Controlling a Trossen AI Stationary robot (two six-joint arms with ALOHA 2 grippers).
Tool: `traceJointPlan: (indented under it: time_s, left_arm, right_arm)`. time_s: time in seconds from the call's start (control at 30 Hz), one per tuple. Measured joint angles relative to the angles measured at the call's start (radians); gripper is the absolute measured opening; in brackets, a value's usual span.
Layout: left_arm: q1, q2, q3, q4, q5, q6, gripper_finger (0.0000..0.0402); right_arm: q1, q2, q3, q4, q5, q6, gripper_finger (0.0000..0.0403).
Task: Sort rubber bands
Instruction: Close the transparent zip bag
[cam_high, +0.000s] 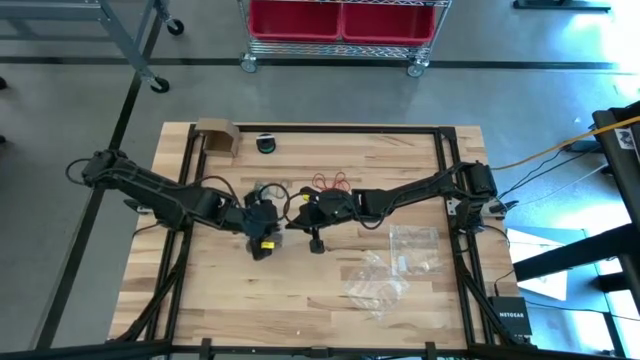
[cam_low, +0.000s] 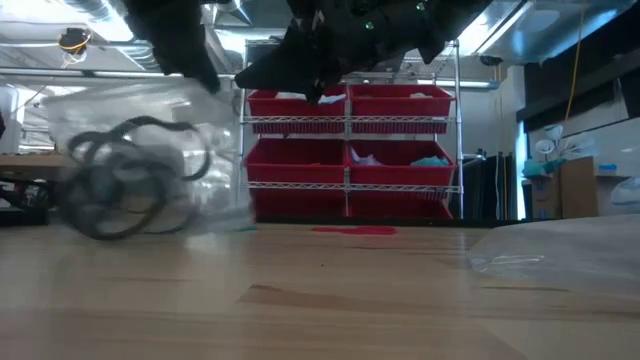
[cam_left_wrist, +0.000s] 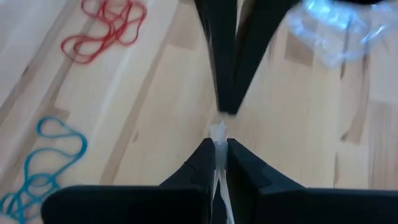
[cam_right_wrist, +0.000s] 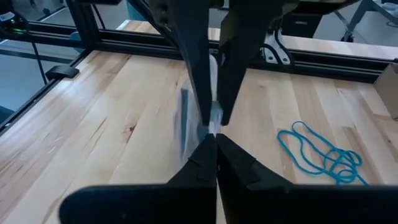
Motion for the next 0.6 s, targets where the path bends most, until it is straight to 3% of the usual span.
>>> traceJointPlan:
  time_s: [0.23, 0.4, 0.6]
  left_arm:
    - [-0.023, 0.000, 0.000, -0.014, 0.000, -0.009, 0.0018]
    - [-0.022, 0.000, 0.000, -0.013, 0.000, -0.007, 0.0019]
    - [-0.023, 0.000, 0.000, -0.008, 0.000, -0.005, 0.0019]
  right_arm:
    - [0.000, 0.000, 0.000, -0.001, -0.008, 0.005, 0.0000]
    - [0.000, 0.000, 0.000, -0.007, -0.014, 0.119, 0.0002]
    - [0.000, 0.005, 0.000, 0.010, -0.011, 0.139, 0.0057]
